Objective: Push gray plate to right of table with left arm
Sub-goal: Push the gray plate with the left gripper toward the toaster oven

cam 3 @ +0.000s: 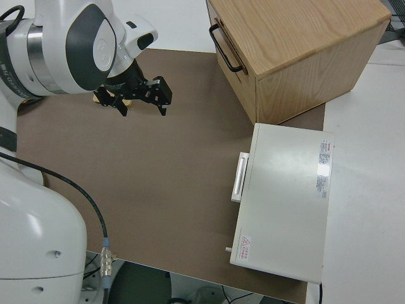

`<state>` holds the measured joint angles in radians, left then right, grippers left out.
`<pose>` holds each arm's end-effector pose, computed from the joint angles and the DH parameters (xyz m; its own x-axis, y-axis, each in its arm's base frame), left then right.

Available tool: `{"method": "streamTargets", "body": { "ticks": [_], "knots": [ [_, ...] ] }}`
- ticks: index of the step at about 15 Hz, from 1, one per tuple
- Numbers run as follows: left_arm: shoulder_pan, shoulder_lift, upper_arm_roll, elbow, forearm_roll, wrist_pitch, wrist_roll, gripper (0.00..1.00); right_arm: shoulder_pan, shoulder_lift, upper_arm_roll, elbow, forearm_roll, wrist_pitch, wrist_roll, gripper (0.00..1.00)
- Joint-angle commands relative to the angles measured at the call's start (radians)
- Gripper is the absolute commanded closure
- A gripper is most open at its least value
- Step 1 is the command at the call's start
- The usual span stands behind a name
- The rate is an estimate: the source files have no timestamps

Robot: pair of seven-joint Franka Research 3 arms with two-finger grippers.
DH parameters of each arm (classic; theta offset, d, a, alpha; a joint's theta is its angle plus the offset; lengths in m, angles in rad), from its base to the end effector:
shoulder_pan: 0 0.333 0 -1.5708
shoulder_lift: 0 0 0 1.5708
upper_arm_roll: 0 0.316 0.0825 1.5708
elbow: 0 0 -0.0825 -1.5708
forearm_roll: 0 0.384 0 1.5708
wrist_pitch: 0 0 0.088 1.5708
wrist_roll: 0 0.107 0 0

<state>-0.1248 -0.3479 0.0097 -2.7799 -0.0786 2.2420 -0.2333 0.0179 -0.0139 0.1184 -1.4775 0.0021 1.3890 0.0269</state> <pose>0.3463 -0.0426 0.2990 0.9659 0.1670 -0.1977 0.1721 -0.9850 0.0090 0.5259 0.0729 0.6599 0.9912 0.1090 -0.0746 0.1095 -0.9940 0.0016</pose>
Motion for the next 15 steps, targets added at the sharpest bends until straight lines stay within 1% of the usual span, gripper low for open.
{"method": "streamTargets", "body": {
  "ticks": [1,3,5,6,7,9,10,12,15],
  "knots": [
    [-0.030,-0.006,0.003,-0.029,-0.030,0.025,-0.024,1.00,-0.019,-0.003,0.014,0.008,0.004,-0.015,0.002,0.017],
    [-0.032,0.000,-0.002,-0.026,-0.032,0.027,-0.035,1.00,-0.019,-0.003,0.014,0.008,0.004,-0.015,0.001,0.017],
    [-0.045,0.003,-0.037,-0.021,-0.047,0.028,-0.067,1.00,-0.019,-0.003,0.014,0.008,0.004,-0.015,0.002,0.017],
    [-0.045,0.003,-0.060,-0.018,-0.074,0.028,-0.078,1.00,-0.019,-0.003,0.012,0.008,0.004,-0.016,0.002,0.017],
    [-0.044,0.004,-0.095,-0.015,-0.110,0.028,-0.078,1.00,-0.019,-0.003,0.014,0.008,0.004,-0.015,0.002,0.017],
    [-0.045,0.004,-0.114,-0.009,-0.147,0.036,-0.087,1.00,-0.019,-0.003,0.014,0.008,0.004,-0.016,0.002,0.017],
    [-0.045,0.004,-0.132,0.000,-0.171,0.034,-0.101,1.00,-0.019,-0.003,0.014,0.008,0.003,-0.016,0.002,0.017],
    [-0.045,0.006,-0.181,0.010,-0.202,0.037,-0.133,1.00,-0.019,-0.003,0.014,0.008,0.004,-0.015,0.002,0.017],
    [-0.045,0.013,-0.243,0.019,-0.249,0.045,-0.155,1.00,-0.019,-0.003,0.014,0.008,0.003,-0.016,0.002,0.017]
  ]
}}
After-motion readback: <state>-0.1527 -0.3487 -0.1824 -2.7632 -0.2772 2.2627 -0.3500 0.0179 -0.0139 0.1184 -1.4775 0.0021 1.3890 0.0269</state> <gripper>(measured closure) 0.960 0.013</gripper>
